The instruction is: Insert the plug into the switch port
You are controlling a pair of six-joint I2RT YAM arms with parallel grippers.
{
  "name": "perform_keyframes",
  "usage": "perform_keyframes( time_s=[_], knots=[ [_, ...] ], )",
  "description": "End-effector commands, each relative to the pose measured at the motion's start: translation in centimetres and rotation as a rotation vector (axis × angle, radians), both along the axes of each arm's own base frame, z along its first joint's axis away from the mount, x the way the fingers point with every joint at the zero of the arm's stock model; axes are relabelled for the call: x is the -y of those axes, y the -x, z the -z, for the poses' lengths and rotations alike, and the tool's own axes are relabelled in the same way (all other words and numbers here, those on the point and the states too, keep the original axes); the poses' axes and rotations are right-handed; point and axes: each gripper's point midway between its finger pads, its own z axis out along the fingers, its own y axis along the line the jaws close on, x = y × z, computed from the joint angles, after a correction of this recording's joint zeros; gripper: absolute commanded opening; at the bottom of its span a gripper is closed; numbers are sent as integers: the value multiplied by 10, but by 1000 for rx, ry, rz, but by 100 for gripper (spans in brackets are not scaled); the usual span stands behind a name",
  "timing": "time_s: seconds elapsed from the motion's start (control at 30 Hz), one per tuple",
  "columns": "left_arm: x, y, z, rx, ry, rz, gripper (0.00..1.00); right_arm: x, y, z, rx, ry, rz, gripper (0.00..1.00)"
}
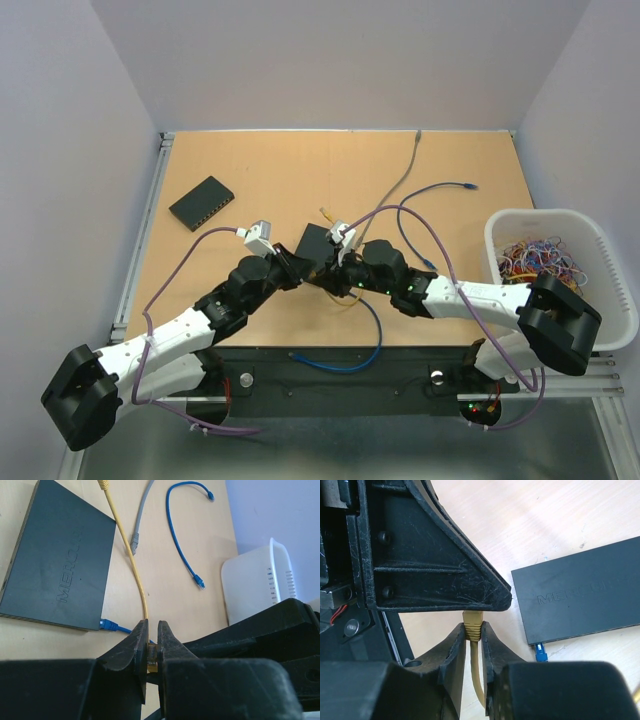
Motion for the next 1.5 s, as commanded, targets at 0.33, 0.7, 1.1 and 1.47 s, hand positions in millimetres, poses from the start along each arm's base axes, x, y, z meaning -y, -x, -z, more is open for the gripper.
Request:
perform_keyframes(
  time_s=[0.33,0.7,1.1,1.47],
  knots=[
    [1,-9,-14,66,-7,11,59,24,-33,-19,83,19,243,1],
    [-29,-41,17,35,-118,-61,67,101,-72,47,91,439,601,1],
    [-50,-84,37,21,-145,-112,64,86,-55,113,-24,604,431,0],
    [-33,-100,62,34,-184,-32,61,58,-51,103,-30,534,325,1]
  ],
)
